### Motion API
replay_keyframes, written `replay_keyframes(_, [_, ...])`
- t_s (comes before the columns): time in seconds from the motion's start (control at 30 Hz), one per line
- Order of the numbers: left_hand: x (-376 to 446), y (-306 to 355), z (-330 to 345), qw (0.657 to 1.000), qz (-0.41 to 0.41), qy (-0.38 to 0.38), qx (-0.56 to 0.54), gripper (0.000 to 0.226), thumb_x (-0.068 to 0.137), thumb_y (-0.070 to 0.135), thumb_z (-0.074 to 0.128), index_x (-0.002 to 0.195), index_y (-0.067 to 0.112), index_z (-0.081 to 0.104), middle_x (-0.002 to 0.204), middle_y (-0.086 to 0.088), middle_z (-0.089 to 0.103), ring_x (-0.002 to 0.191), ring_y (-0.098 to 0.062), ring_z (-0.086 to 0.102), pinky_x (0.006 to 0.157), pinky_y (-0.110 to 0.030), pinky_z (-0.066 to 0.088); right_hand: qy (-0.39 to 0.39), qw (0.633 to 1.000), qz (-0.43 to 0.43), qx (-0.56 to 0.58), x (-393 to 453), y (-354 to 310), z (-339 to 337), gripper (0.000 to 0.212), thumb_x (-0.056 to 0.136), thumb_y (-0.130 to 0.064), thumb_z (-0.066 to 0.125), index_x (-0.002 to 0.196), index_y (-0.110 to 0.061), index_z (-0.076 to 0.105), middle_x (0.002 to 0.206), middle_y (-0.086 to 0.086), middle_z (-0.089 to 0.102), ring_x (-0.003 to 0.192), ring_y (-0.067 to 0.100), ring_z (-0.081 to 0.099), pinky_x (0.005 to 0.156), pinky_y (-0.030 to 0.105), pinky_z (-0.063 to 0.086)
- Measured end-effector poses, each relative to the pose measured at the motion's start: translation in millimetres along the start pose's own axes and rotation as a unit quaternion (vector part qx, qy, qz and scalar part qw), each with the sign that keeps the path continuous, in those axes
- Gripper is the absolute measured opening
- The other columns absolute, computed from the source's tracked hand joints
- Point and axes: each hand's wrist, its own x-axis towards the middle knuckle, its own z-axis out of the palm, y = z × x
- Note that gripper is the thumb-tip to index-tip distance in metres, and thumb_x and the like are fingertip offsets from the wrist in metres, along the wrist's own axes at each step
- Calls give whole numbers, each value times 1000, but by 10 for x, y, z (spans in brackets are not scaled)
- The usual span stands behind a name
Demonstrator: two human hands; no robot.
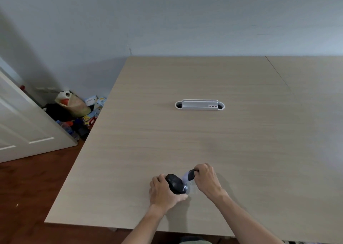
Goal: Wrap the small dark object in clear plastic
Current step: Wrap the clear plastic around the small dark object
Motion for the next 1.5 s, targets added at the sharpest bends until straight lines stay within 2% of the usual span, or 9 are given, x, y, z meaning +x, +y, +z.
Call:
replay_keyframes(0.23, [26, 123, 115, 999, -24, 46, -9, 97, 44, 74, 71, 115, 14, 44, 116, 0, 48, 113, -21, 46, 92, -31, 46, -116, 989, -86, -36, 30, -311, 39, 21, 78, 0, 47, 57, -4, 47, 76, 17, 58, 70, 34, 53, 60, 40, 45])
replay_keyframes(0.37, [89, 74, 67, 999, -5, 30, -12, 93, 41, 70, 71, 113, 18, 46, 111, 5, 49, 112, -19, 47, 91, -31, 46, -73, 994, -42, -71, 138, -297, -140, 21, 82, 4, 44, 65, -9, 47, 81, 9, 47, 68, 28, 48, 60, 34, 38])
replay_keyframes(0.5, [130, 12, 48, 999, 30, 18, -41, 97, 38, 66, 74, 119, 24, 43, 114, 10, 50, 115, -16, 46, 94, -31, 43, -100, 993, -55, -14, 221, -348, -65, 17, 79, 2, 49, 77, 3, 66, 86, 17, 67, 81, 32, 60, 72, 38, 52])
replay_keyframes(0.63, [143, 7, 23, 998, 54, -3, -42, 112, 40, 62, 79, 134, 22, 33, 127, 9, 49, 123, -18, 44, 102, -33, 37, -124, 989, -58, -52, 126, -349, 19, 21, 80, 0, 50, 62, -8, 54, 79, 16, 58, 73, 35, 56, 65, 39, 49])
replay_keyframes(0.77, [153, 60, -33, 998, 52, -16, -42, 121, 42, 54, 85, 141, 21, 26, 136, 5, 48, 128, -19, 42, 107, -32, 32, -39, 990, -34, -131, 110, -317, -84, 17, 91, -2, 44, 97, -7, 59, 104, 10, 52, 91, 34, 61, 72, 33, 39])
replay_keyframes(0.93, [176, 107, -87, 997, 67, -33, -32, 119, 43, 48, 89, 138, 20, 24, 127, 6, 50, 124, -20, 46, 97, -29, 32, -94, 992, -67, -54, 160, -344, 36, 17, 85, -7, 48, 76, -8, 62, 88, 10, 58, 78, 31, 57, 74, 42, 52])
replay_keyframes(1.1, [169, 98, -85, 996, 70, -36, -39, 123, 43, 47, 90, 142, 19, 23, 132, 3, 50, 126, -20, 45, 103, -31, 30, -5, 993, -47, -106, 86, -251, -74, 19, 90, -5, 48, 97, -15, 64, 99, 4, 54, 84, 28, 62, 79, 30, 42])
replay_keyframes(1.3, [183, 82, -75, 995, 84, -43, -32, 119, 43, 49, 88, 139, 22, 23, 127, 5, 52, 123, -21, 47, 99, -32, 32, -72, 989, -91, -87, -2, -181, -21, 19, 89, -13, 48, 76, -14, 61, 89, 8, 59, 82, 31, 59, 73, 34, 46])
replay_keyframes(1.5, [219, 106, -89, 994, 92, -56, -26, 117, 45, 44, 88, 139, 22, 23, 126, 2, 52, 124, -21, 45, 94, -28, 28, -37, 995, -77, -58, -13, -19, -134, 19, 87, -6, 48, 75, -13, 60, 80, 6, 54, 78, 29, 56, 72, 37, 46])
